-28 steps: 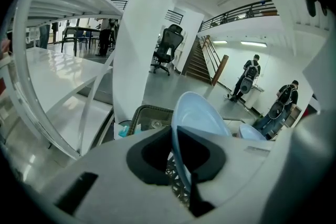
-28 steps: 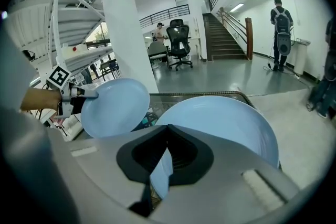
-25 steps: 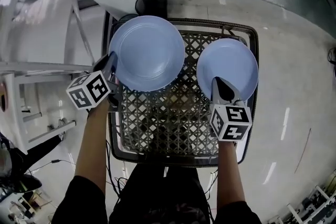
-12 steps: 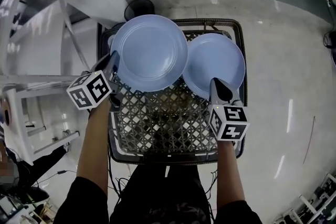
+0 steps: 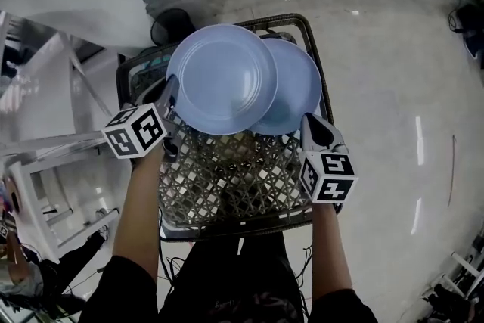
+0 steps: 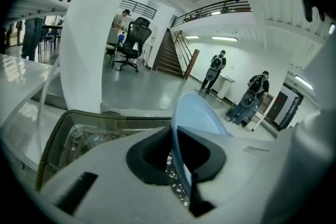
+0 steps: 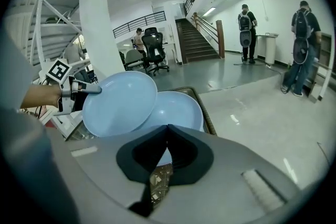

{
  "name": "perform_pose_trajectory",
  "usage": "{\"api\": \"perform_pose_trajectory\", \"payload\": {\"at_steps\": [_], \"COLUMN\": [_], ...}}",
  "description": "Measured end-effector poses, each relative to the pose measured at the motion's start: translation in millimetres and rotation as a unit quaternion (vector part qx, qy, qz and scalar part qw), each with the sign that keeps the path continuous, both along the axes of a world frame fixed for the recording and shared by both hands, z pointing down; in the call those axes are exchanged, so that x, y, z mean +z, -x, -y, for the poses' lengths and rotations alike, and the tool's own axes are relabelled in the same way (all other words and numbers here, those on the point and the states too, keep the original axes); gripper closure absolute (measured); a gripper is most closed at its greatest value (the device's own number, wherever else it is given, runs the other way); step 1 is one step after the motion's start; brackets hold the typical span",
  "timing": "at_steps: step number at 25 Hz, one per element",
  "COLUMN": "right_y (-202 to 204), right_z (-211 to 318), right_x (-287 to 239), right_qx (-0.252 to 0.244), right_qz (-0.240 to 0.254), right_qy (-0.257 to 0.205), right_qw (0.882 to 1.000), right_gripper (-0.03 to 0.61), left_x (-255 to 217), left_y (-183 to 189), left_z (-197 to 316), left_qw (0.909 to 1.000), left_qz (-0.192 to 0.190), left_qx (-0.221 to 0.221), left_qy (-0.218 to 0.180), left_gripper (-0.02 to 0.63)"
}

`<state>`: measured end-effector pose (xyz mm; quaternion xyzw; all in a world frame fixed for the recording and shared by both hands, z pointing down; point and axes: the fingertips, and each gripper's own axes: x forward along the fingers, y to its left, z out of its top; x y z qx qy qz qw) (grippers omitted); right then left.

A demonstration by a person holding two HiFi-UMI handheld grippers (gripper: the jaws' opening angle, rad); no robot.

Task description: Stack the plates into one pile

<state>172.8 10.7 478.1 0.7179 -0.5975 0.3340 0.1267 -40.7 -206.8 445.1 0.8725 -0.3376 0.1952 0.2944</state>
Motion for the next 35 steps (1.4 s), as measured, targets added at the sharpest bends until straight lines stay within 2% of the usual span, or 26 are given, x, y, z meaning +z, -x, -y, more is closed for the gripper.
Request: {"api": "perform_pose_trajectory", "payload": {"at_steps": [5,12,16,25,35], "right_y": [0.3,-35.7,-49.2,-51.5,-37.7], "right_z": [-17.9,-56.4,-70.0,-69.1,-51.5], "right_x": [-7.5,-1.1,5.8,14.1,14.0], "right_qx": [0.034,0.078,0.091,0.092,0.078], "right_qz": [-0.005,-0.004,-0.003,0.003,0.005], "right_qy": [0.007,0.016,0.019,0.027,0.031], "right_qw": [0.999,0.997,0.996,0.995,0.996], "right_gripper": [0.574,0.574,0.574,0.572,0.574], "left_x": [4.0,17.1,24.8,44.3,52.3], "left_y": [-18.1,-76.7,-97.2,-88.7,-89.9], "left_z": [-7.4,-31.3,-38.5,-32.2,-26.1], "left_qw": [0.9992,0.9957,0.9946,0.9945,0.9908], "left_qz": [0.001,0.004,-0.002,0.025,0.059], "left_qx": [0.039,0.089,0.097,0.088,0.114], "left_qy": [0.013,0.026,0.035,0.051,0.043], "left_gripper": [0.591,0.589,0.591,0.594,0.595]}}
